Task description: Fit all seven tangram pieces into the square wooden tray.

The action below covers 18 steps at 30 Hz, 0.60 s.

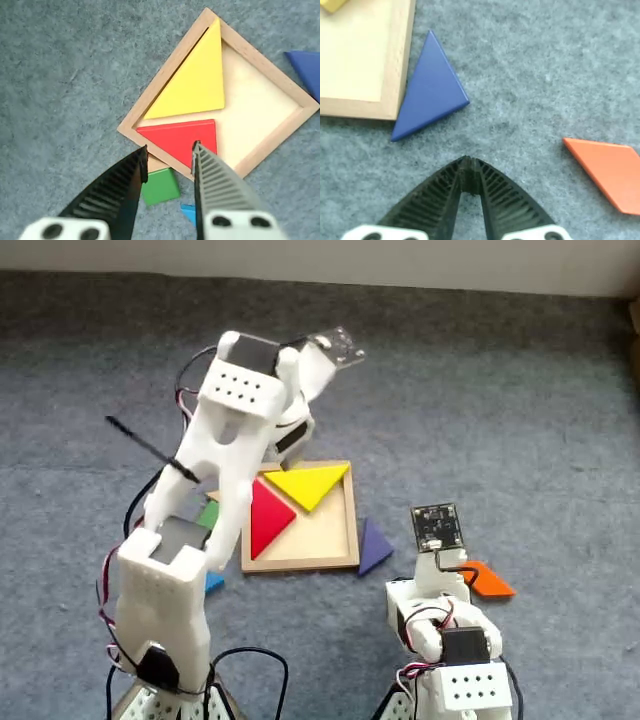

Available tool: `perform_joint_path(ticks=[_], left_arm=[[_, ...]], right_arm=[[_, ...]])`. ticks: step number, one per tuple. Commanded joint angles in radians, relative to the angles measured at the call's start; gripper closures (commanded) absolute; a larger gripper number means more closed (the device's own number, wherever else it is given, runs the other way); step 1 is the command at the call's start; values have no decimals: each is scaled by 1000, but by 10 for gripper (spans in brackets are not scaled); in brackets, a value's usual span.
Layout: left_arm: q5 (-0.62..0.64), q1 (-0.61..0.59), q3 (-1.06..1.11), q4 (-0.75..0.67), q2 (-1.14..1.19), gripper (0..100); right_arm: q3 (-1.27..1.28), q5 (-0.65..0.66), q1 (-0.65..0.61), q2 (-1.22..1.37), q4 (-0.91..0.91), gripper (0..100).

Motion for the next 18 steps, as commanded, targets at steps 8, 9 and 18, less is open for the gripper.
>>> perform_joint_path(ticks=[8,9,18], left_arm=[[44,-21,371,15,-417,843],[49,-35,410,15,-440,843],[48,-209,664,-100,-498,838]], right_arm=[[74,-3,13,-5,-13,992],[74,-3,13,-5,-13,992],[74,-3,13,-5,-13,992]])
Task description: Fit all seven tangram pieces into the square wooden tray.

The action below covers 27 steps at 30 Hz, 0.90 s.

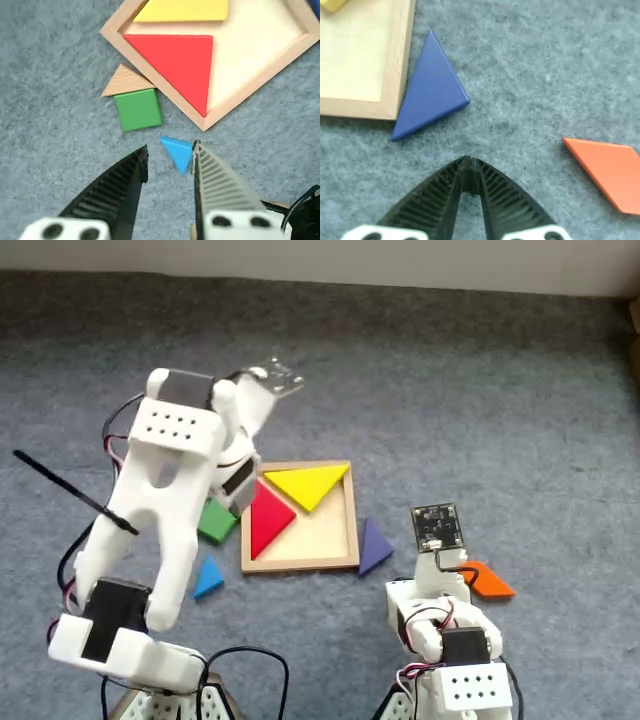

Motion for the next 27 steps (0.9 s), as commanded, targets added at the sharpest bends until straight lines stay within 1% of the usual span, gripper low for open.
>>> perform_joint_path(ticks=[1,7,12,17,24,27], left_arm=[[12,-91,74,-83,-45,838],[12,-147,209,-226,-45,829],[18,-208,312,-331,-45,707],[20,-248,384,-445,-44,702],[20,-242,510,-641,-31,702],[20,-240,496,-677,38,702]], right_arm=[[74,-3,13,-5,-13,992],[74,-3,13,-5,-13,992],[74,-3,13,-5,-13,992],[74,-3,13,-5,-13,992],[74,-3,13,-5,-13,992],[74,-3,13,-5,-13,992]])
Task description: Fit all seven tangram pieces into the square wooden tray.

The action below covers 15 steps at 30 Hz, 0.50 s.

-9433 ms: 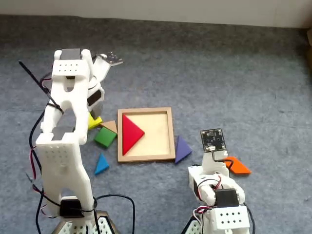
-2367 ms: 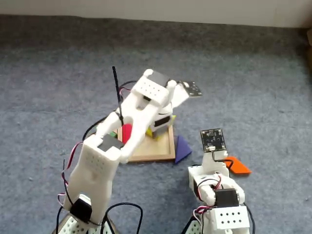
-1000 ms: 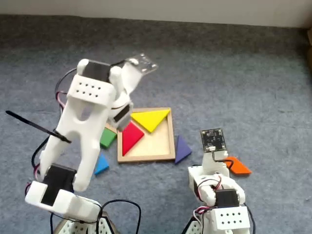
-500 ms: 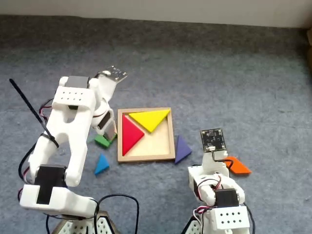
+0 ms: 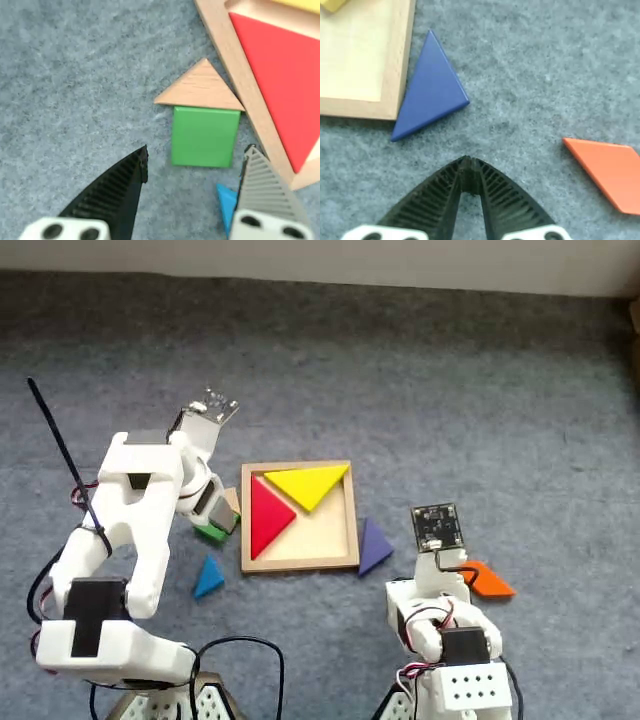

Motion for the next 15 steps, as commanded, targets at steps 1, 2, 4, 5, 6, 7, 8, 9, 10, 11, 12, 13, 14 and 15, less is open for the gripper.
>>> perform_joint_path(ticks=[1,2,4,5,6,7,8,9,10,11,12,13,14,15], left_arm=[[9,-5,-47,-51,61,702],[9,-7,-82,-26,93,702],[9,-7,-157,37,147,702],[9,-7,-188,60,173,702],[9,-5,-217,81,199,702],[9,-5,-242,95,222,702],[9,-5,-263,109,240,702],[9,-5,-282,123,260,703],[9,-5,-297,135,272,712],[5,-4,-308,140,280,733],[3,4,-311,140,286,761],[3,18,-311,140,289,790],[2,31,-308,141,291,821],[2,44,-308,143,292,851]], right_arm=[[74,-3,13,-5,-13,992],[74,-3,13,-5,-13,992],[74,-3,13,-5,-13,992],[74,-3,13,-5,-13,992],[74,-3,13,-5,-13,992],[74,-3,13,-5,-13,992],[74,-3,13,-5,-13,992],[74,-3,13,-5,-13,992],[74,-3,13,-5,-13,992],[74,-3,13,-5,-13,992],[74,-3,13,-5,-13,992],[74,-3,13,-5,-13,992],[74,-3,13,-5,-13,992],[74,-3,13,-5,-13,992]])
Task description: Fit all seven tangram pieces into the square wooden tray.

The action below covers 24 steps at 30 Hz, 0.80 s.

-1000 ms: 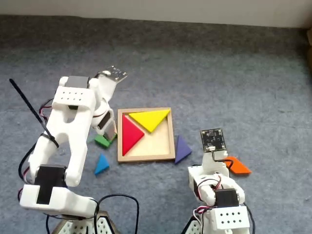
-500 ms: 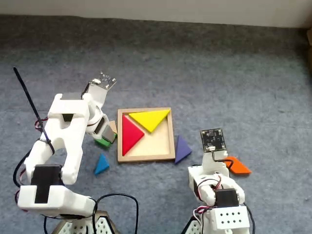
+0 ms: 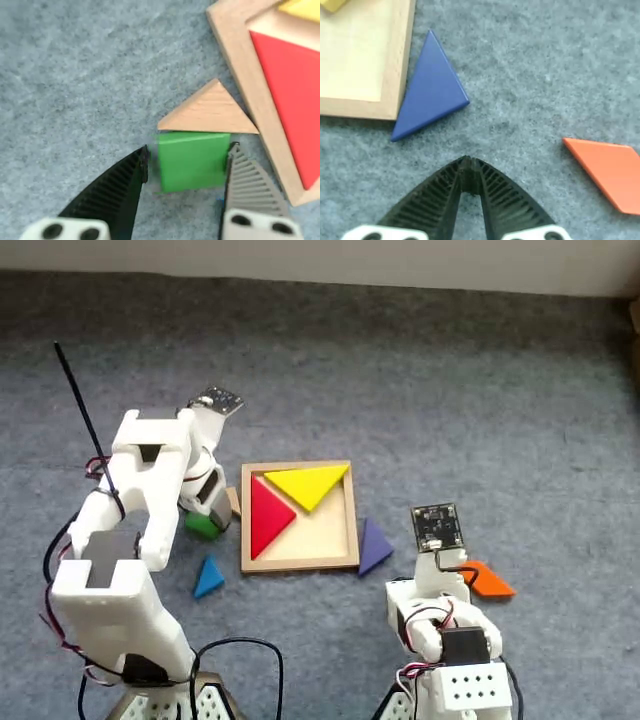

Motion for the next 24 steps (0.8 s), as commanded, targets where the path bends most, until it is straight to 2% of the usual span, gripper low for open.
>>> perform_joint_path(ticks=[1,4,12,17,22,24], left_arm=[[2,53,-45,20,1,874],[3,64,-48,41,-8,910],[3,70,-73,173,-194,912],[6,125,-71,262,-308,912],[8,148,-71,279,-331,904],[9,140,-65,279,-323,867]], right_arm=[[74,-3,13,-5,-13,992],[74,-3,13,-5,-13,992],[74,-3,15,-5,-13,992],[74,-3,15,-5,-13,992],[74,-3,16,-5,-13,992],[74,-3,38,-5,-13,992]])
